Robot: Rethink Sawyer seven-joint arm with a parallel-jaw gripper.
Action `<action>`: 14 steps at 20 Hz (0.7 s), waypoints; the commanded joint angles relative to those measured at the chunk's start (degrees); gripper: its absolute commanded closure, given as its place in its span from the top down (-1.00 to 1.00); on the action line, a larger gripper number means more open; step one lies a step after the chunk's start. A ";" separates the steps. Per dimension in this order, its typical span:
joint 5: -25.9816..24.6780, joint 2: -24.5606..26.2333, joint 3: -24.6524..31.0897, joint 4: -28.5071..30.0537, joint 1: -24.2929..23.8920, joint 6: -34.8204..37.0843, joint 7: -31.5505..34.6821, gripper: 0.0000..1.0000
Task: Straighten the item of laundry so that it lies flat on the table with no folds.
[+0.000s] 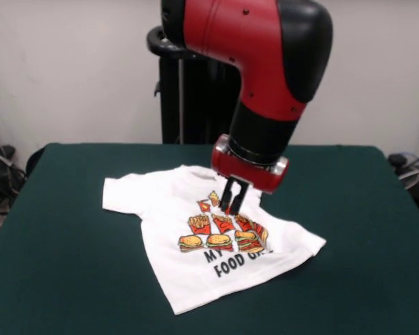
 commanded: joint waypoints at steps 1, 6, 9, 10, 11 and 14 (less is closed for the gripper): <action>-4.68 1.70 8.24 10.36 -3.26 -8.80 3.42 -1.00; -7.07 3.04 10.95 14.20 -5.01 -14.49 4.69 -1.00; -8.20 3.28 12.36 16.32 -5.73 -15.82 5.12 -1.00; -8.24 3.08 12.93 17.15 -6.02 -15.21 5.26 -1.00; -8.35 2.73 13.06 17.81 -5.93 -14.38 5.33 -1.00; -8.47 0.98 13.59 20.12 -6.07 -11.75 5.37 -1.00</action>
